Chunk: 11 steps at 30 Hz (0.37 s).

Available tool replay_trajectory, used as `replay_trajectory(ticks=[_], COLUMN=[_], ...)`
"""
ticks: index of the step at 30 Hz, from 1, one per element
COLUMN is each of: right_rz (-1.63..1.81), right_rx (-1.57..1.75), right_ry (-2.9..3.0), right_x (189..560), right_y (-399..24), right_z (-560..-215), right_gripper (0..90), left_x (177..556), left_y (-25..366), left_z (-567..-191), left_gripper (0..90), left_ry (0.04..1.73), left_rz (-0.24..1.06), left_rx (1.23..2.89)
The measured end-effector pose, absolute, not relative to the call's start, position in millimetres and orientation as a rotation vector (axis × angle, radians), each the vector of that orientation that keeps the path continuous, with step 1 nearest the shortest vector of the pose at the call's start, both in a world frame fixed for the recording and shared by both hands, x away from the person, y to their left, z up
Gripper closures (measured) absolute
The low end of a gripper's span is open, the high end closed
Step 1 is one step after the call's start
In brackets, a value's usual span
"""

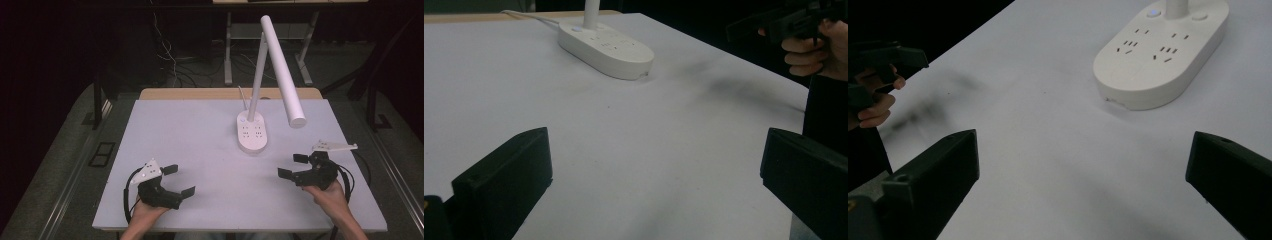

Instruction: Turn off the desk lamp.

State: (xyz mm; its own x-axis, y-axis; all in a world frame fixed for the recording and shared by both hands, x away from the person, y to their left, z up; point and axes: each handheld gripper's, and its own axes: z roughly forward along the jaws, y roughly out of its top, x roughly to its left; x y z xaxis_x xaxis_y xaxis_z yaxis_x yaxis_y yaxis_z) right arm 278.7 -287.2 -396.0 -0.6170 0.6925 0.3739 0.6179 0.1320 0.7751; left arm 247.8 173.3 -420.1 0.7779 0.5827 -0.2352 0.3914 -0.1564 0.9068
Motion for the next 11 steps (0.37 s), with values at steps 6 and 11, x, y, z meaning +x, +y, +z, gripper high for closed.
replay_trajectory(ticks=[6, 11], right_rz=[1.506, 1.489], right_rx=[1.318, 1.304], right_ry=[2.300, 2.293], right_x=[264, 258], right_y=[-284, -283], right_z=[-409, -414], right_gripper=[0.7, 0.7], left_x=[248, 249], left_y=[173, 173], left_z=[-420, -420], left_gripper=[0.0, 0.0], left_ry=[0.756, 0.757], left_rz=[0.195, 0.197], left_rx=[1.776, 1.777])
